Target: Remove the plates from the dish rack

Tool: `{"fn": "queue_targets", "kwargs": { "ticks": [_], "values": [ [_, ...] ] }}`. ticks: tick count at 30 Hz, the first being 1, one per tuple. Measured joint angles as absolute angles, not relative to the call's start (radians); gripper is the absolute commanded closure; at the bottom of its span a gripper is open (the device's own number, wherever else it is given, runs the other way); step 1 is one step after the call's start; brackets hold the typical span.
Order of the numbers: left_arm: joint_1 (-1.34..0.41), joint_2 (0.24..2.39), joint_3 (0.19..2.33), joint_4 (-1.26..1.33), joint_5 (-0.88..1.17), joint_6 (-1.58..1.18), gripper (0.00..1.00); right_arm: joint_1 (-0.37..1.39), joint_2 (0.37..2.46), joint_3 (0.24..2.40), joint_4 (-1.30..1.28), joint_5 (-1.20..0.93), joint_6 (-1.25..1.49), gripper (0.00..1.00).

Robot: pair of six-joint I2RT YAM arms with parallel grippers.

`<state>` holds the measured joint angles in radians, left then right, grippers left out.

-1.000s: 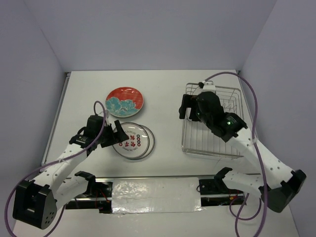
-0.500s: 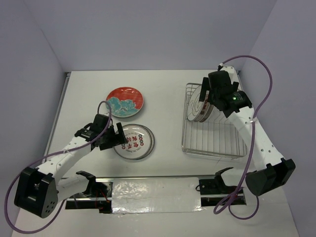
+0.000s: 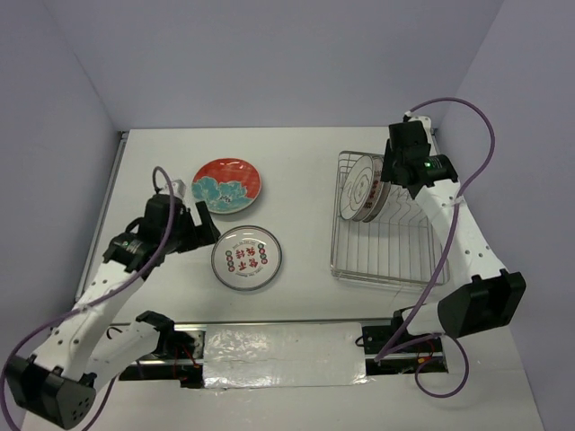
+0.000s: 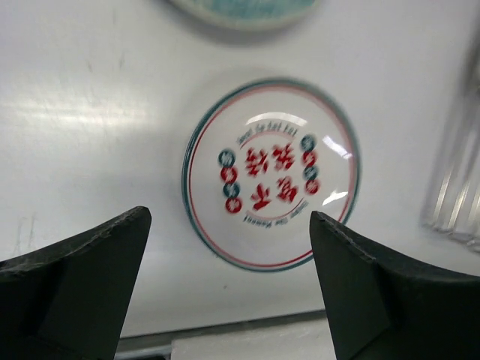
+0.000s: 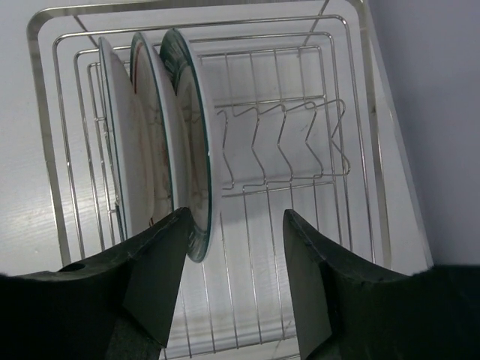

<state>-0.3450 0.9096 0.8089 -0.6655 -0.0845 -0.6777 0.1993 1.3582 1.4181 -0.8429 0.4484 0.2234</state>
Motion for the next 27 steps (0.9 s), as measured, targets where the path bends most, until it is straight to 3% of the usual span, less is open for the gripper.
{"fn": "queue_targets", "kwargs": {
  "ticks": [5, 16, 21, 27],
  "values": [
    [-0.346, 0.774, 0.926, -0.659, -0.181, -0.578, 0.01, 0.167, 1.360, 1.390, -0.792, 0.417, 0.206, 0.54],
    [-0.346, 0.793, 0.886, -0.672, -0.239, -0.519, 0.00, 0.158, 1.409, 1.290, -0.705, 0.384, 0.191, 0.56],
    [-0.346, 0.794, 0.878, -0.674, -0.239, -0.518, 0.01, 0.158, 1.411, 1.272, -0.668, 0.376, 0.183, 0.79],
    [-0.346, 0.787, 0.877, -0.674, -0.239, -0.518, 0.01, 0.158, 1.420, 1.271, -0.655, 0.383, 0.188, 0.86]
  ]
}}
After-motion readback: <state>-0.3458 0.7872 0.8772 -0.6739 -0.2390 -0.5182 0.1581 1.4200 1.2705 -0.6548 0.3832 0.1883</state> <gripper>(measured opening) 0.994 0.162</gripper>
